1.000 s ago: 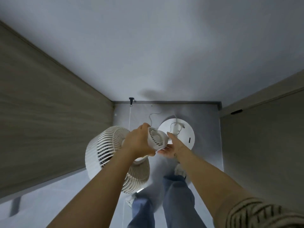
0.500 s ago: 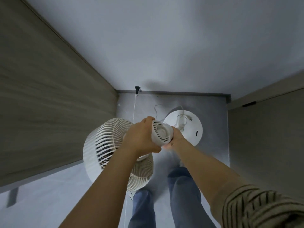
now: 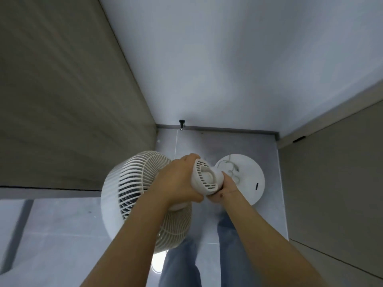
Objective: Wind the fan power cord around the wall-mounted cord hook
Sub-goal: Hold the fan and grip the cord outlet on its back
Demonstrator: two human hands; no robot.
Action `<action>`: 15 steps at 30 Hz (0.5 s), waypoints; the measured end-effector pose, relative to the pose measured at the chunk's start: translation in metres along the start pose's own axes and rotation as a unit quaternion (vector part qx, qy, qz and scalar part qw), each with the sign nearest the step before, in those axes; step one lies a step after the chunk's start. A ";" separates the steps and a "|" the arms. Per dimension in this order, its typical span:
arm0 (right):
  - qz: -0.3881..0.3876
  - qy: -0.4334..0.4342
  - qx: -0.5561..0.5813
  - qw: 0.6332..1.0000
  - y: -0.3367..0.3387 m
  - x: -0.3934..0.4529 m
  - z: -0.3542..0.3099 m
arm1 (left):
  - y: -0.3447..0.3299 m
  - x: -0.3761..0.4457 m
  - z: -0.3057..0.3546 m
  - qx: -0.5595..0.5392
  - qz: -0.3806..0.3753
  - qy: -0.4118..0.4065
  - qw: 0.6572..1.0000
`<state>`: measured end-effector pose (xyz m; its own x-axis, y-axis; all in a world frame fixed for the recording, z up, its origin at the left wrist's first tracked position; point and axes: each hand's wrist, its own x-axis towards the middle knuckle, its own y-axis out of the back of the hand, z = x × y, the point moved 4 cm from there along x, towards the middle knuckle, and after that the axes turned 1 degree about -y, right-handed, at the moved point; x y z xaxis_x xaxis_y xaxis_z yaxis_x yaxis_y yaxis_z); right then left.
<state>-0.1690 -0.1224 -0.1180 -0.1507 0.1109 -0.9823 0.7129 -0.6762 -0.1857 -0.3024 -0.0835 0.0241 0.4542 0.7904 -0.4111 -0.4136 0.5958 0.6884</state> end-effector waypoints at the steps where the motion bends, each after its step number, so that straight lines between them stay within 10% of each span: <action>1: -0.007 0.023 0.005 1.000 -0.006 -0.009 0.009 | 0.010 -0.011 0.000 0.004 -0.002 -0.006 1.000; 15: -0.098 0.044 0.069 0.992 -0.037 -0.148 0.141 | 0.081 -0.172 0.034 0.106 0.040 -0.027 0.993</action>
<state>-0.2697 -0.2162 0.0375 -0.2119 0.3094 -0.9270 0.5745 -0.7279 -0.3743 -0.3873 -0.1758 0.1711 0.4701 0.8218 -0.3220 -0.2764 0.4836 0.8305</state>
